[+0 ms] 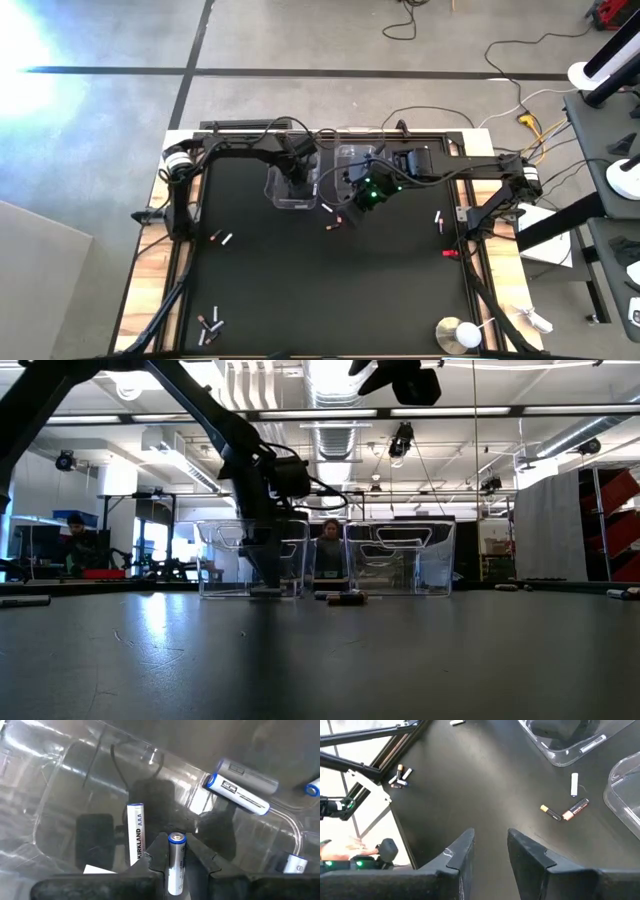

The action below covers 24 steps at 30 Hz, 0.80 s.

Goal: Sort batteries
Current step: Put the white battery into the left transparent bin

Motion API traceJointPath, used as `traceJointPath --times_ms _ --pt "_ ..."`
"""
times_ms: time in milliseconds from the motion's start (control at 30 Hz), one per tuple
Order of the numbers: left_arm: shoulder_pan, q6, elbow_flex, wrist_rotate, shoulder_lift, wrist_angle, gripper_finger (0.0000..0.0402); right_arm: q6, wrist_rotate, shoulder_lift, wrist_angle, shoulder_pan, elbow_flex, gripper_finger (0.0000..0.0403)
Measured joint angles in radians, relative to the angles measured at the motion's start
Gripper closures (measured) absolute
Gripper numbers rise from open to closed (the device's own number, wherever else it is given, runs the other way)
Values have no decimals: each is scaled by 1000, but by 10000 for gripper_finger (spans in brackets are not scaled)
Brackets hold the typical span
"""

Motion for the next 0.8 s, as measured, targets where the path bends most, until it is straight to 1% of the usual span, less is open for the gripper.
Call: traceJointPath --times_ms 167,367,567,633,700,800 --pt "0 0 1 3 5 0 364 34 44 0 1 0 0 285" --pt "0 -25 0 2 -10 -5 325 66 77 -1 -1 -7 0 257" --pt "0 -44 -2 0 -78 -5 282 114 154 -25 -32 -55 0 236" --pt "0 -49 -2 0 -113 -5 268 127 154 -32 -94 -91 0 235" --pt "0 -50 -2 0 -157 -5 254 128 153 -34 -197 -140 0 238" --pt "-1 -50 -2 0 -235 -1 240 119 176 -37 -356 -243 -5 250"
